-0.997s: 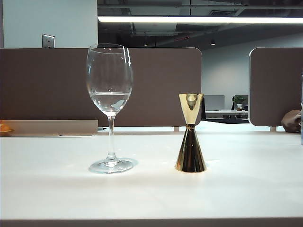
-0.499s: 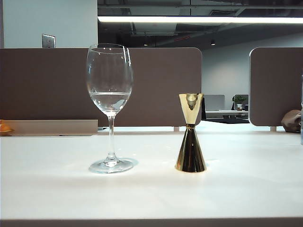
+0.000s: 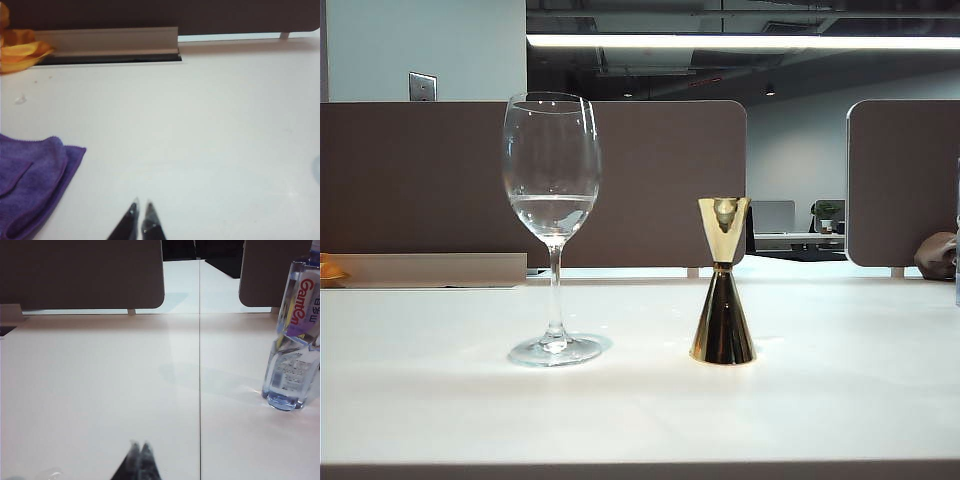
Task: Pick up the jigger and pour the water inside into the glass.
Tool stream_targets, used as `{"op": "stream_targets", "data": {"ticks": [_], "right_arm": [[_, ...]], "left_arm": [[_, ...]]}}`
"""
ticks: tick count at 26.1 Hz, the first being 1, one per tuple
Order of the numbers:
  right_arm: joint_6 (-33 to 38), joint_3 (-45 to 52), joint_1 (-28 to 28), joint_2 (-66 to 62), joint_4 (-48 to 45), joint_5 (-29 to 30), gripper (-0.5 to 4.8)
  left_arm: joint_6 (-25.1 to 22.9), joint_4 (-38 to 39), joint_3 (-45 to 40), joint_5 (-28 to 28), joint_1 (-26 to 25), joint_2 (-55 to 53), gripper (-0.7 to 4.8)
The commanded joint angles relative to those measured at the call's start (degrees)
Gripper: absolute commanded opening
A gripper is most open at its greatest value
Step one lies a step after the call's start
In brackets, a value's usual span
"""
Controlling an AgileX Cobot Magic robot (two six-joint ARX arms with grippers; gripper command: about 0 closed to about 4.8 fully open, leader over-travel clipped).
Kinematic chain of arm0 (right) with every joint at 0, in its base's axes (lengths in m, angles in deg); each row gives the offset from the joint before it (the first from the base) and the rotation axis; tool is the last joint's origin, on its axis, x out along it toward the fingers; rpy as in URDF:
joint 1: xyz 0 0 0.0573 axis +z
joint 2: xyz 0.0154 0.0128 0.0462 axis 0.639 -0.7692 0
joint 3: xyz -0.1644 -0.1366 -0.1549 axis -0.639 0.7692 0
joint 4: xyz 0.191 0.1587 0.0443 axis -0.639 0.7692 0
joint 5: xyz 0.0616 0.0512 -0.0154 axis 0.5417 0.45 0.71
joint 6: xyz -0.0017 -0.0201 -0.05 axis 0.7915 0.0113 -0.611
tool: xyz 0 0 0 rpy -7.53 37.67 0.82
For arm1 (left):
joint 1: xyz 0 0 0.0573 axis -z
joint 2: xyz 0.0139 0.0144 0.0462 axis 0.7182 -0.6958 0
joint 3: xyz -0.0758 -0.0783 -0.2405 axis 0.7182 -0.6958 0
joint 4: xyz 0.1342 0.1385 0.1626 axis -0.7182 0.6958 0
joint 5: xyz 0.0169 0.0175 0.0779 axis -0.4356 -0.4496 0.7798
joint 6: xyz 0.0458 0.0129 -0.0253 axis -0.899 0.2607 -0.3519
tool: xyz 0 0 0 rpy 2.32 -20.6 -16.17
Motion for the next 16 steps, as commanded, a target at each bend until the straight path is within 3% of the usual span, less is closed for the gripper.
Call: {"op": "stream_targets", "data": {"ticks": [1, 16], "right_arm": [[0.1, -0.2, 0.0, 0.1, -0.6, 0.0, 0.04], [0.0, -0.2, 0.0, 0.1, -0.6, 0.0, 0.04]], "left_arm": [[0.0, -2.2, -0.6, 0.2, -0.5, 0.0, 0.23], [0.0, 0.7, -1.4, 0.0, -0.6, 0.0, 0.23]]}}
